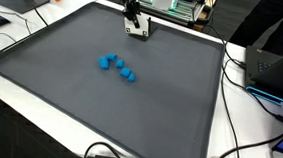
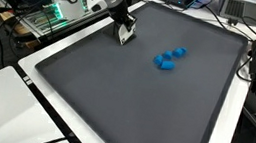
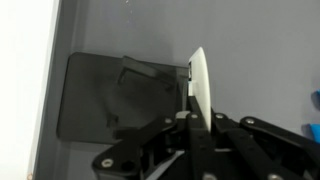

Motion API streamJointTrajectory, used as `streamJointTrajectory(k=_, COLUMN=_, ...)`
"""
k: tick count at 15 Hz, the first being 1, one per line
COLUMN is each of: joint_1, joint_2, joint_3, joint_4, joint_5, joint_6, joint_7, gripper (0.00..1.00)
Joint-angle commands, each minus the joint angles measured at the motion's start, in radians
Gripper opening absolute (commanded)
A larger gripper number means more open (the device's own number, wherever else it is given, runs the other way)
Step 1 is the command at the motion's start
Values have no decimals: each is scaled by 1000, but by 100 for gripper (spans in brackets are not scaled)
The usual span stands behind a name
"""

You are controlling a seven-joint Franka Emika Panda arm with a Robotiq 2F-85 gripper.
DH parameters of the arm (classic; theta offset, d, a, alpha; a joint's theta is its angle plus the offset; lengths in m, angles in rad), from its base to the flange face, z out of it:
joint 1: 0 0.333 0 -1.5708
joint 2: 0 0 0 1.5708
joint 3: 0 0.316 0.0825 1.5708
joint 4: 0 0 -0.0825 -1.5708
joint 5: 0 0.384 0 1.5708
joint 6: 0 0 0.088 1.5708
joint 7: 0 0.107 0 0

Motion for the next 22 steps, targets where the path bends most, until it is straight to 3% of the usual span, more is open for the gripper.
streamJointTrajectory(k=1, joint_1=13, joint_2=-5, joint_3=11, joint_4=-22, joint_5=39, joint_6=36, joint_7=4, gripper=1)
streamJointTrajectory(k=22, joint_1=32, joint_2=30, joint_3=30, joint_4=-23, joint_5=43, joint_6=93, joint_7=28, gripper=1)
